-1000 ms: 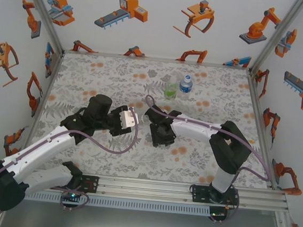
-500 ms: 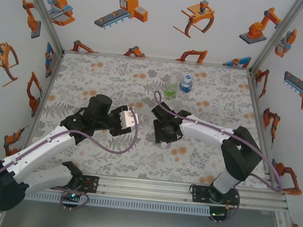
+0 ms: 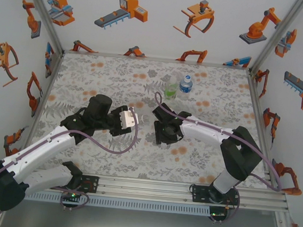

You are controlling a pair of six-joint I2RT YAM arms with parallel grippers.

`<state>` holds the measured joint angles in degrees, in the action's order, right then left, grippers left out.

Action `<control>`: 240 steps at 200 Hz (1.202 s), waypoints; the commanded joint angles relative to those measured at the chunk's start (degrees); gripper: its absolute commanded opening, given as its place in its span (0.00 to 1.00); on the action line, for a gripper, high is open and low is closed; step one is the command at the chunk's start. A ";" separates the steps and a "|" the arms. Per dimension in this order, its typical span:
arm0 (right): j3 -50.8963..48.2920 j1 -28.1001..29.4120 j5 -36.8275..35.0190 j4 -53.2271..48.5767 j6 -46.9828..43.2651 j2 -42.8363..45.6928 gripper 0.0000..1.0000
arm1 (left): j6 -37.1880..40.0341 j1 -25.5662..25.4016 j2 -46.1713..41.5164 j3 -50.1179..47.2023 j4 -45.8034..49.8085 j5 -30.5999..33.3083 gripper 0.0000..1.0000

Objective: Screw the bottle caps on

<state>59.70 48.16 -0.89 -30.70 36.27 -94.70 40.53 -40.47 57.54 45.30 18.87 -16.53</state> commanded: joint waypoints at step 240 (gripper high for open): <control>-1.10 -0.29 -1.35 0.49 0.59 -3.56 0.44 | 0.16 0.22 1.11 -0.09 -0.33 -1.35 0.00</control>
<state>59.70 48.16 -1.15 -30.65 36.25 -97.36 40.53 -40.47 58.48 45.30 18.87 -16.51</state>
